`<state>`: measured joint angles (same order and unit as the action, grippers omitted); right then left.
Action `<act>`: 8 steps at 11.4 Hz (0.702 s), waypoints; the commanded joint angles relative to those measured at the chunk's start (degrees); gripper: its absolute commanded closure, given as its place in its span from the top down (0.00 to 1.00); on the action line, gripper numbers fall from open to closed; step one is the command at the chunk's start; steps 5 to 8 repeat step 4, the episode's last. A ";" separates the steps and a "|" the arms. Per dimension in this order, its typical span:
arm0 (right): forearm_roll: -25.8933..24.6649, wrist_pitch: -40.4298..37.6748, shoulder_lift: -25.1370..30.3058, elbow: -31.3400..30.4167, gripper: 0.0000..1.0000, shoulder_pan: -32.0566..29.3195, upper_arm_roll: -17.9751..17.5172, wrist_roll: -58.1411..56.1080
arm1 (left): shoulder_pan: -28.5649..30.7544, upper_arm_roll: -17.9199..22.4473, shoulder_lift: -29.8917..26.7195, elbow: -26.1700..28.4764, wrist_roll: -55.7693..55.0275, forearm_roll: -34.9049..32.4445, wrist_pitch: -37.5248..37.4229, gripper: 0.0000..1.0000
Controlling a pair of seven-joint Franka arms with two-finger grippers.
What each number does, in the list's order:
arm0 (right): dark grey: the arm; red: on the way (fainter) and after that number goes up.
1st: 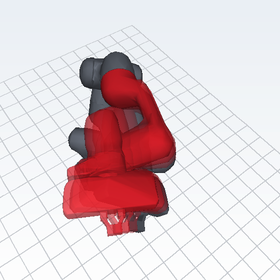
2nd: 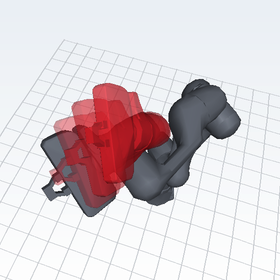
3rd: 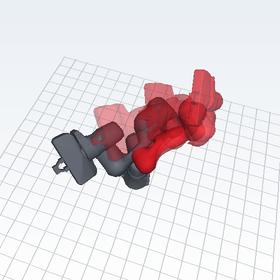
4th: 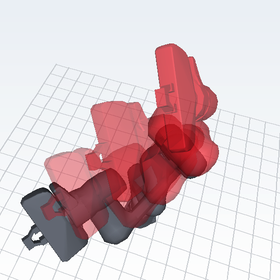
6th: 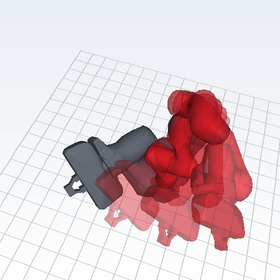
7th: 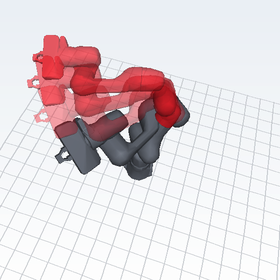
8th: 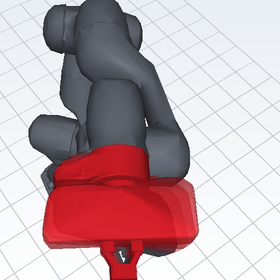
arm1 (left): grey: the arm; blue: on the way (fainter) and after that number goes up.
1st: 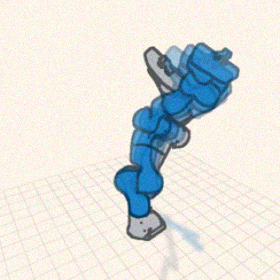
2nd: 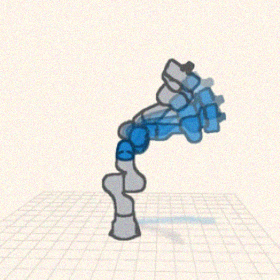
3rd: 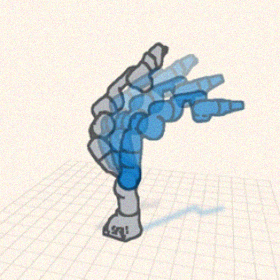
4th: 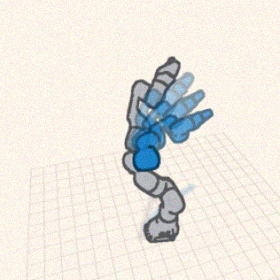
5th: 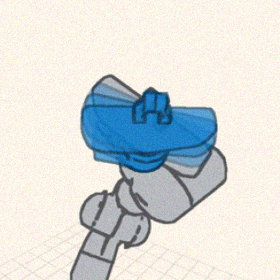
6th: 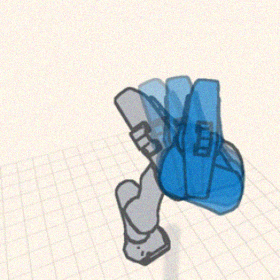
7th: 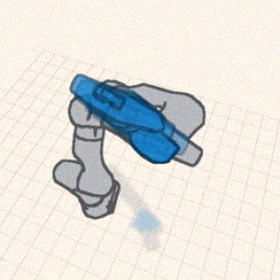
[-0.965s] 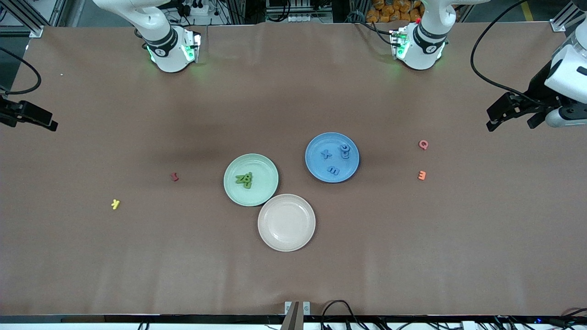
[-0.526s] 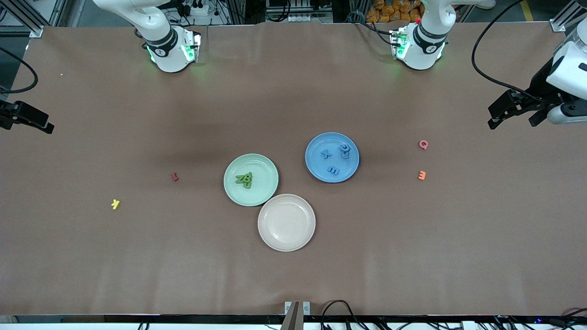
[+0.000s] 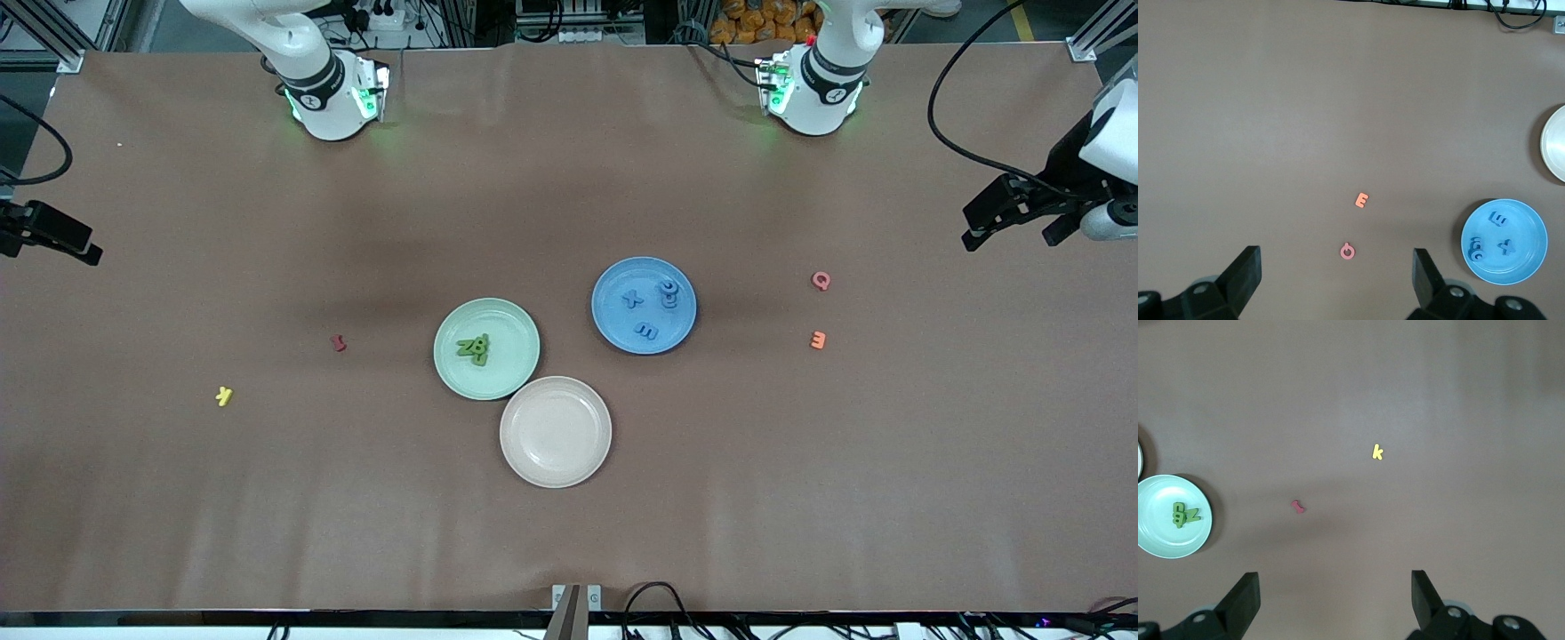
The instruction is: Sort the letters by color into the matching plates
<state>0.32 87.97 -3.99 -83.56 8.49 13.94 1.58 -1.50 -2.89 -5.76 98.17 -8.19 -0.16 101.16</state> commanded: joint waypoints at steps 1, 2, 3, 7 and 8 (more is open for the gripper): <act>-0.15 0.97 -0.23 0.33 1.00 -2.15 -2.59 0.70 | 0.18 0.08 0.04 -0.35 0.64 -0.99 -0.52 1.00; -0.49 1.15 -0.31 0.33 1.00 -2.77 -3.82 0.62 | 0.09 0.08 0.22 -0.35 0.64 -1.07 -0.52 1.00; -0.41 1.15 -0.31 0.33 1.00 -2.96 -3.92 0.27 | 0.09 0.08 0.22 -0.35 0.64 -1.07 -0.52 1.00; -0.50 1.32 -0.31 0.33 1.00 -2.78 -4.01 0.09 | 0.09 0.08 0.22 -0.26 0.64 -1.07 -0.52 1.00; -0.50 1.32 -0.31 0.33 1.00 -2.78 -4.01 0.09 | 0.09 0.08 0.22 -0.26 0.64 -1.07 -0.52 1.00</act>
